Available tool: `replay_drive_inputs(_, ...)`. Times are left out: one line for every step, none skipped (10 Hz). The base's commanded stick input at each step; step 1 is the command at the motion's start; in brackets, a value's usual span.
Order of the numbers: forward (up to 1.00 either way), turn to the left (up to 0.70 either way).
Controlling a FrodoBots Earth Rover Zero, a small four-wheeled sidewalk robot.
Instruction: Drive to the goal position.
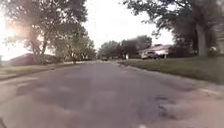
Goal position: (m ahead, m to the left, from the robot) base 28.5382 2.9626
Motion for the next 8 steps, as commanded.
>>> replay_drive_inputs(1.0, 0.0)
replay_drive_inputs(1.0, 0.0)
replay_drive_inputs(1.0, 0.0)
replay_drive_inputs(1.0, 0.0)
replay_drive_inputs(1.0, 0.0)
replay_drive_inputs(1.0, 0.0)
replay_drive_inputs(1.0, 0.0)
replay_drive_inputs(1.0, 0.0)
